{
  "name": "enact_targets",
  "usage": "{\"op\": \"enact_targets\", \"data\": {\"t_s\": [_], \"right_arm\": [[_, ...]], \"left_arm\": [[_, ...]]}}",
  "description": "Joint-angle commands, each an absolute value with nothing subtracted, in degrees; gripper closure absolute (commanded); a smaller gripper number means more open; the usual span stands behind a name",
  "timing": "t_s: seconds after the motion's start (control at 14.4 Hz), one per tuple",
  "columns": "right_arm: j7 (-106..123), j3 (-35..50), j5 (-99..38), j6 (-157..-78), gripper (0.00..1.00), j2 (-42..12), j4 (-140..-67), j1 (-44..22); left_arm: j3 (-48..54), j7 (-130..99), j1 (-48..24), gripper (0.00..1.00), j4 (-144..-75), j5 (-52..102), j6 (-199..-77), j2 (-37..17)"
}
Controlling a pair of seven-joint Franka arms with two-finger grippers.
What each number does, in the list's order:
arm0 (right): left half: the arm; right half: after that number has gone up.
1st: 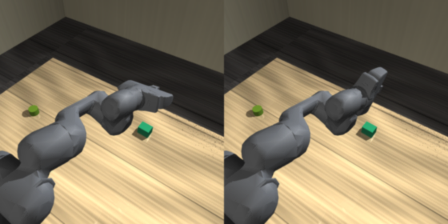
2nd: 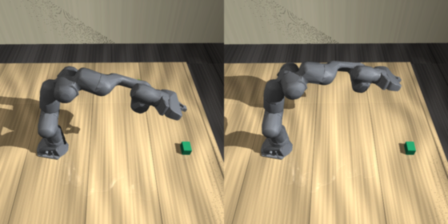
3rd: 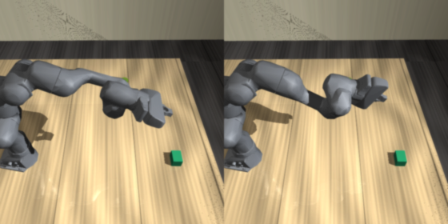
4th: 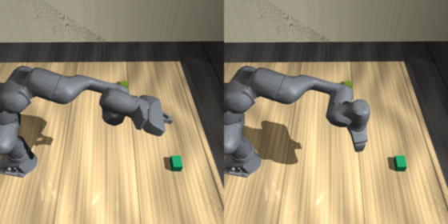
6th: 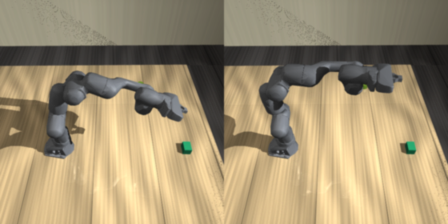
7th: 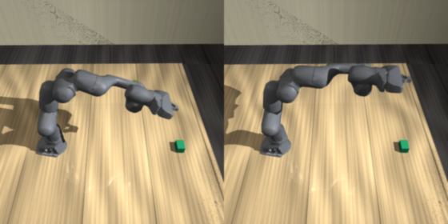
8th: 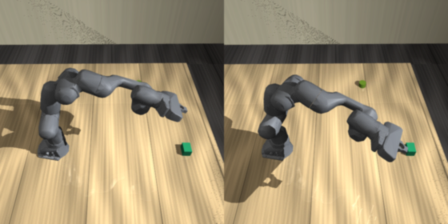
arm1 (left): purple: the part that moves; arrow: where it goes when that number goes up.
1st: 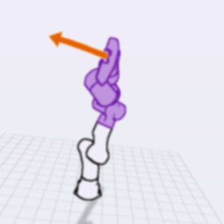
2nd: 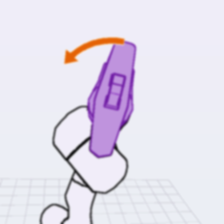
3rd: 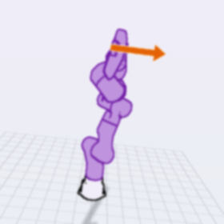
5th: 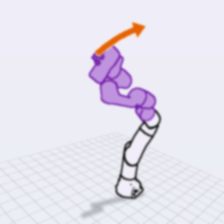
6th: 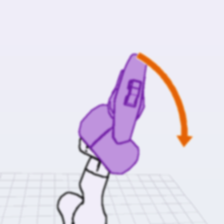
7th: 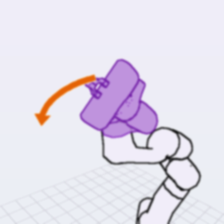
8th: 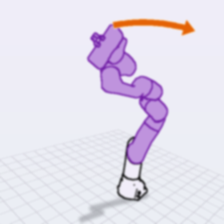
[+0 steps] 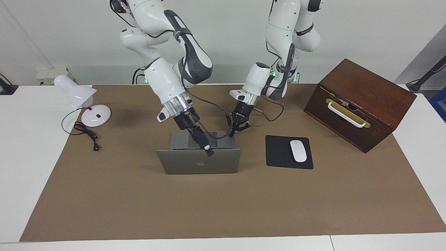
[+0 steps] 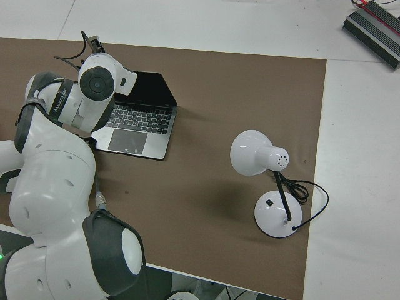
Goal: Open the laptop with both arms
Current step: 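Push the lid open with the right gripper, sweeping it away from the robot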
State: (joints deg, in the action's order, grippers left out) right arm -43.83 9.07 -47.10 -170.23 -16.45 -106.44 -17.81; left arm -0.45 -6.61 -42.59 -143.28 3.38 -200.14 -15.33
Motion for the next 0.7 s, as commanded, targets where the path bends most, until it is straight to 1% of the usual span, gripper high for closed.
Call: {"op": "enact_targets", "data": {"t_s": [0.0, 0.49, 0.63], "right_arm": [[-44.9, 9.4, -46.9, -168.2, 0.0, -17.8, -103.4, -16.3], [-44.7, 9.4, -46.9, -166.5, 0.0, -18.5, -101.9, -14.5], [-44.8, 9.4, -46.9, -164.8, 0.0, -19.0, -100.5, -14.1]], "left_arm": [[-1.4, -5.4, -43.6, 1.0, -142.2, 4.1, -200.7, -18.8], [-1.4, -5.4, -43.3, 1.0, -142.2, 4.1, -200.7, -18.8], [-1.4, -5.4, -43.2, 1.0, -142.2, 4.1, -200.7, -18.8]]}}
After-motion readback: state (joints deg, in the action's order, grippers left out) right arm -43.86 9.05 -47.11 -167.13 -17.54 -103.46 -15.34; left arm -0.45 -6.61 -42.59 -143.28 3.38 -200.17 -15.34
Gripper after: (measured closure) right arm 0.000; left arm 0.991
